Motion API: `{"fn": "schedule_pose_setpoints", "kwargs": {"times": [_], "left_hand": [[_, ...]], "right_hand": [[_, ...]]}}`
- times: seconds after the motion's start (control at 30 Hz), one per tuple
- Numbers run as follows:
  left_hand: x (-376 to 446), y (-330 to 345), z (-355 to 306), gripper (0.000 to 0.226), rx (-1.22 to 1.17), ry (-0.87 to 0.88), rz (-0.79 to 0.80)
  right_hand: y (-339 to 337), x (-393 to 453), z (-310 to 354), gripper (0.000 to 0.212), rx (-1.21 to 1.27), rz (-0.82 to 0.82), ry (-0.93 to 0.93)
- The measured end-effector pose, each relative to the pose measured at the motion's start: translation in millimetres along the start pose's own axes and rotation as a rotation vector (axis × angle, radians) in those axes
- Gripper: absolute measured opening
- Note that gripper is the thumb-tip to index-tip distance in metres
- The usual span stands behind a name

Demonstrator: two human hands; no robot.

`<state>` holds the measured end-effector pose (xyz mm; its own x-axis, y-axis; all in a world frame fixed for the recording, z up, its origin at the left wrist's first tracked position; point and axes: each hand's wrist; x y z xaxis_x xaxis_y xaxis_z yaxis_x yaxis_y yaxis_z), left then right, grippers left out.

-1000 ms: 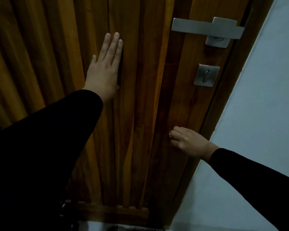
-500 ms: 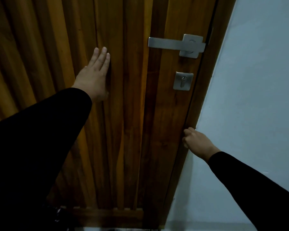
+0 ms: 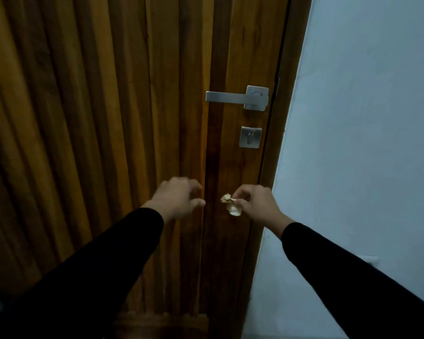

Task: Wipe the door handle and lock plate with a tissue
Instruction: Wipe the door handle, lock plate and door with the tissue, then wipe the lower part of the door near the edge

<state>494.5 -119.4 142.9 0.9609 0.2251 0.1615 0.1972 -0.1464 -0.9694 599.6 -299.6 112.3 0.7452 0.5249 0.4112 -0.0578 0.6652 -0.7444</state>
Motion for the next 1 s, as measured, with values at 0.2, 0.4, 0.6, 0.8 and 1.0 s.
{"fn": "schedule_pose_setpoints", "kwargs": {"times": [0.2, 0.4, 0.6, 0.8, 1.0], "left_hand": [[-17.3, 9.1, -19.3, 0.028, -0.214, 0.027, -0.05], [-38.7, -3.9, 9.0, 0.01, -0.247, -0.068, -0.142], [-69.6, -7.6, 56.6, 0.01, -0.255, -0.214, -0.159], [-107.6, -7.4, 134.9, 0.006, -0.209, -0.36, -0.133], [-146.8, 9.9, 207.4, 0.008, -0.16, -0.513, -0.047]], "right_hand": [[17.9, -16.9, 40.5, 0.003, 0.205, 0.017, 0.008], [33.9, -25.1, 72.2, 0.003, 0.235, 0.055, -0.008], [72.5, -25.0, 107.8, 0.004, 0.257, 0.117, 0.041], [135.2, -23.2, 138.1, 0.017, 0.327, 0.194, 0.173], [214.1, -34.8, 180.9, 0.018, 0.404, 0.342, 0.2]]}}
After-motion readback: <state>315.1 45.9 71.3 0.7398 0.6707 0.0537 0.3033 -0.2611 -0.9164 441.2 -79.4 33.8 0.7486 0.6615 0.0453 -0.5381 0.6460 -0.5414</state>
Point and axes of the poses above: each hand's wrist, its own x-axis towards the middle knuckle, its own y-axis out of the palm, z = x × y, and after that the axes turned 1 degree about x, right-handed
